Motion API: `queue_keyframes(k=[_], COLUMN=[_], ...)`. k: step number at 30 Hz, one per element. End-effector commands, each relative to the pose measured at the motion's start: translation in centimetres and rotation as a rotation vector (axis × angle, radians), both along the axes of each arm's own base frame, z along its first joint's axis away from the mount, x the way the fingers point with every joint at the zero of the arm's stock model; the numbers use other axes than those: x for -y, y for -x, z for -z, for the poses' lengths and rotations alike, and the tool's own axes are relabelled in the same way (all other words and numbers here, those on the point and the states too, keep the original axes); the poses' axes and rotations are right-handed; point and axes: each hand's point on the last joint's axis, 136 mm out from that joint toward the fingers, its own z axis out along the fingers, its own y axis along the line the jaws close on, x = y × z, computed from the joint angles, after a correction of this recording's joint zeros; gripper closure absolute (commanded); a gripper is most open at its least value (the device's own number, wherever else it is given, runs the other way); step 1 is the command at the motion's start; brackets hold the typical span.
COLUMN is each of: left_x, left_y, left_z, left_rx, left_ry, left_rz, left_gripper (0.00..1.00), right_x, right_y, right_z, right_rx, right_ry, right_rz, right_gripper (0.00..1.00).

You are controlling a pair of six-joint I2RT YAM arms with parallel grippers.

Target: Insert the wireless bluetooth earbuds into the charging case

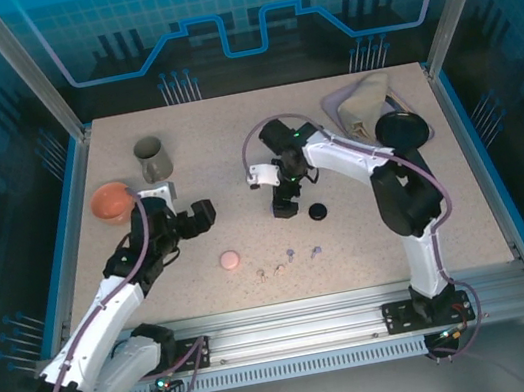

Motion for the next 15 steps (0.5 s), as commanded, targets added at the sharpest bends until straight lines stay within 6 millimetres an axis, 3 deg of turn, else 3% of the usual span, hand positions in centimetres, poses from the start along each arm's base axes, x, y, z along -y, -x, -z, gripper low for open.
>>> queue_keyframes(k=[1,15], left_x=[-0.1,-0.8], left_y=[0.1,0.3], left_z=[-1.0,-0.2], left_rx=[-0.004,-0.021], left_ry=[0.069,0.083], left_rz=[-0.007,-0.038], left_gripper=[0.01,0.01], right_x=[0.2,-0.7], right_y=[0.5,0.7], right_z=[1.3,4.6], right_rx=[-0.003,-0.008], right_ry=[0.100,0.169], right_rz=[-0.090,-0.300], right_gripper=[0.00,0.08])
